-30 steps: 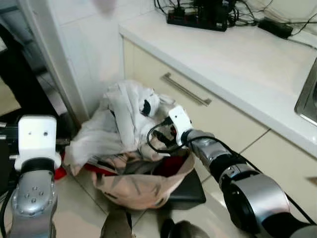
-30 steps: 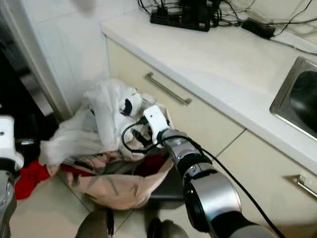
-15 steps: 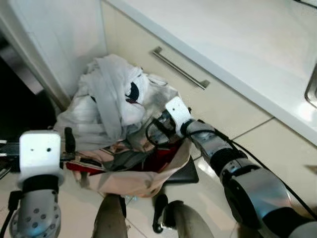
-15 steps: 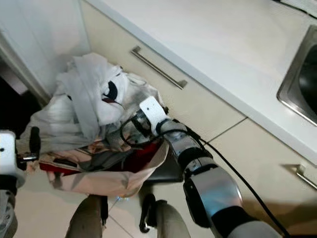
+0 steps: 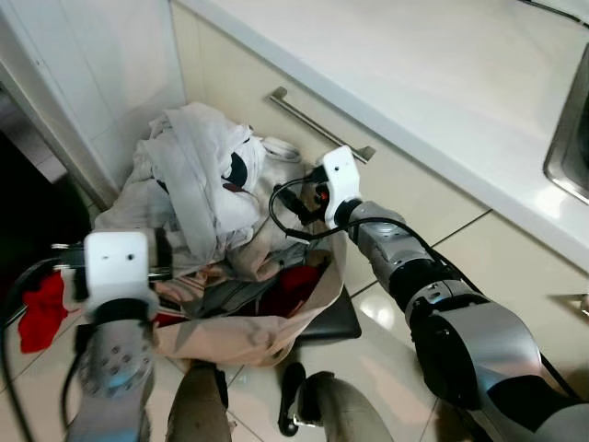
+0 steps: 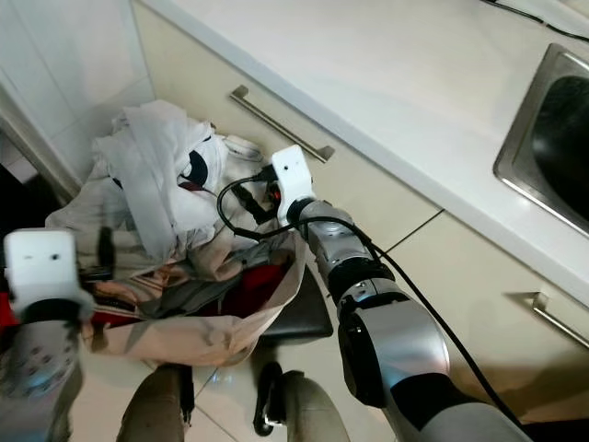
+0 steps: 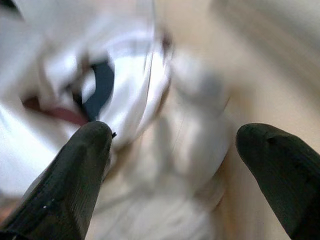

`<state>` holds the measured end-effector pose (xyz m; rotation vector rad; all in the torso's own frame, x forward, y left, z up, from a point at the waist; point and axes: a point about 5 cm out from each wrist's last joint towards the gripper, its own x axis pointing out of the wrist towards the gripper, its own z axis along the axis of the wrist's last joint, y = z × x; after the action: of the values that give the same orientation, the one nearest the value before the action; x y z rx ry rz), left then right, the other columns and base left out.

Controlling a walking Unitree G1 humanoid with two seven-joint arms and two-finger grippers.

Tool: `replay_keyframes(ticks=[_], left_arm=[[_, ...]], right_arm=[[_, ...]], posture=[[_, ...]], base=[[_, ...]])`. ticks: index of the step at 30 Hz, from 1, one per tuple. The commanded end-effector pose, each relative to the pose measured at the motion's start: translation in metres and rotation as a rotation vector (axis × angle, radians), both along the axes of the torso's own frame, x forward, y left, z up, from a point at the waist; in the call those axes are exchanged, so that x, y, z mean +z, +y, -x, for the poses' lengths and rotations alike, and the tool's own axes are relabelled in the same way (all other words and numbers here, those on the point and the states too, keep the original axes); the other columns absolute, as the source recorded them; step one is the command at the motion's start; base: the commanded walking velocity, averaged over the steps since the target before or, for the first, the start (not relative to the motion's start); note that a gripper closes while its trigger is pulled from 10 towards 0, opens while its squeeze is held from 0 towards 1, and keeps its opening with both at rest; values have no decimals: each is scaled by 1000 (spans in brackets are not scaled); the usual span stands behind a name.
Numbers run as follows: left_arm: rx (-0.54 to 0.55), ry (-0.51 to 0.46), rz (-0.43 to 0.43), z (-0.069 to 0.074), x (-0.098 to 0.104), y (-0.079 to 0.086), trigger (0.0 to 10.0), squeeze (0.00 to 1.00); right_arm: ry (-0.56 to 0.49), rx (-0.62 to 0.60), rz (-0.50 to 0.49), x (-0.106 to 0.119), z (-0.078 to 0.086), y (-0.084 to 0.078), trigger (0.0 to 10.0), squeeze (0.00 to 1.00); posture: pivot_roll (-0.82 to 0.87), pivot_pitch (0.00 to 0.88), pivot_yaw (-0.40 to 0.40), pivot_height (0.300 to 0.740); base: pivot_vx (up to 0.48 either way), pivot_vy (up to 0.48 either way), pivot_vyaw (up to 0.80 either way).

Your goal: Clothes washing

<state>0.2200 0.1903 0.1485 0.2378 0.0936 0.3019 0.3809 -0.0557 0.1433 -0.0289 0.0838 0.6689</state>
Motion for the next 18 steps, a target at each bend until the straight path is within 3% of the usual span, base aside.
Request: replay_keyframes(ticks=[1,5,6,9,18], left_arm=[[14,27,19,-2,-10,-1,10000,0],[11,-4,106,-25,-16,-8,10000,0],[11,-4,106,-25,-16,-8,10000,0],[-38,-42,120,-46,-14,-14,10000,0],[-105,-26,75,-62,-17,-20,10000,0]], right_arm=[[-26,-22,-33,3,-2,-14,10000,0],[-57,-7,-45,8,-3,-24,10000,0],[-57,-7,-45,8,-3,-24,10000,0],[-38,-60,-63,-2,0,-40,10000,0],[-32,-80,-76,-19,10,-46,10000,0]], posture=[[194,113,-212,736],[116,31,-208,736],[116,31,-208,736],[75,0,-186,736],[39,0,-144,736]], base=[[0,0,0],[0,0,0],[0,0,0],[0,480,0],[0,460,0]])
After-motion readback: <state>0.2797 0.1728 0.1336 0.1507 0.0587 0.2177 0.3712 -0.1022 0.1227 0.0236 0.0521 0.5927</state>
